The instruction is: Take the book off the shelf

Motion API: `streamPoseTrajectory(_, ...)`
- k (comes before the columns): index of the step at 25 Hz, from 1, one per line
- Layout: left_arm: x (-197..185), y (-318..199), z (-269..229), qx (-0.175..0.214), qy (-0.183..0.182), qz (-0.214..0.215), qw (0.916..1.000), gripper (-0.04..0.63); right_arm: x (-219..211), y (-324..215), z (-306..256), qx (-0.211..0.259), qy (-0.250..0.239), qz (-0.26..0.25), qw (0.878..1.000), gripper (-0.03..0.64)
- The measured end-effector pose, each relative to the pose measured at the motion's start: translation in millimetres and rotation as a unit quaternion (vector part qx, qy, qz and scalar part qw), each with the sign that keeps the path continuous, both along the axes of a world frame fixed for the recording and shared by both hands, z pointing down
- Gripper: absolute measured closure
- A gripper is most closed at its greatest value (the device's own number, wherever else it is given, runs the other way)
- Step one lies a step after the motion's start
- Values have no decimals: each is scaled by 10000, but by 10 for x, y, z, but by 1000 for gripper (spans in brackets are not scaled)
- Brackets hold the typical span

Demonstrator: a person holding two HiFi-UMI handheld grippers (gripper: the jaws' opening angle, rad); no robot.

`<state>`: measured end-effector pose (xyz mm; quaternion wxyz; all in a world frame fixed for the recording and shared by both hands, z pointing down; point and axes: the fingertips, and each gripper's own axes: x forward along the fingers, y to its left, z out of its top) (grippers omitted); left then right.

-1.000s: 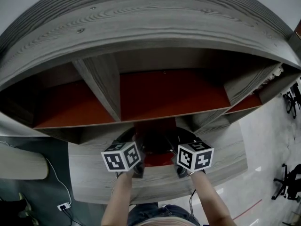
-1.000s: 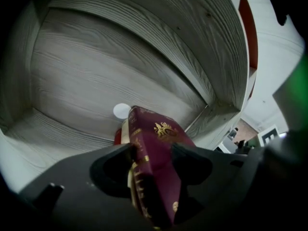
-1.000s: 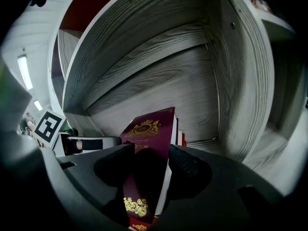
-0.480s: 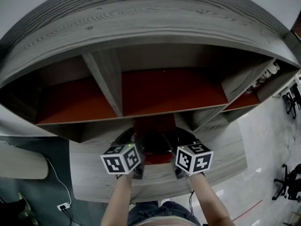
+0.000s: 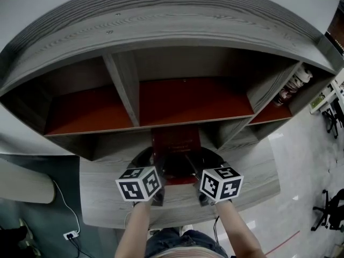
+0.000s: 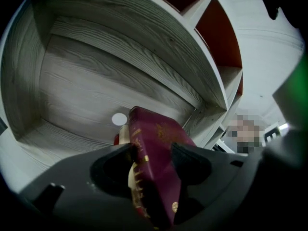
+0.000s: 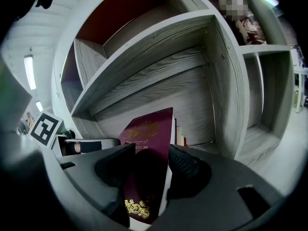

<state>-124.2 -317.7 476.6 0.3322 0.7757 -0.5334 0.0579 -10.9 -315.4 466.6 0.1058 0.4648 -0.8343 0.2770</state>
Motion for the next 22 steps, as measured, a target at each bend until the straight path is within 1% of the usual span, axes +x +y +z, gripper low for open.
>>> streamPoseTrajectory(12, 62, 240, -126, 171, -38, -88, 9998, 349, 66, 237, -120, 142, -100, -64, 9998, 407)
streamPoseTrajectory(22, 130, 447, -239, 406, -190, -73, 9990, 348, 139, 451, -192, 286, -159, -43, 9995, 407)
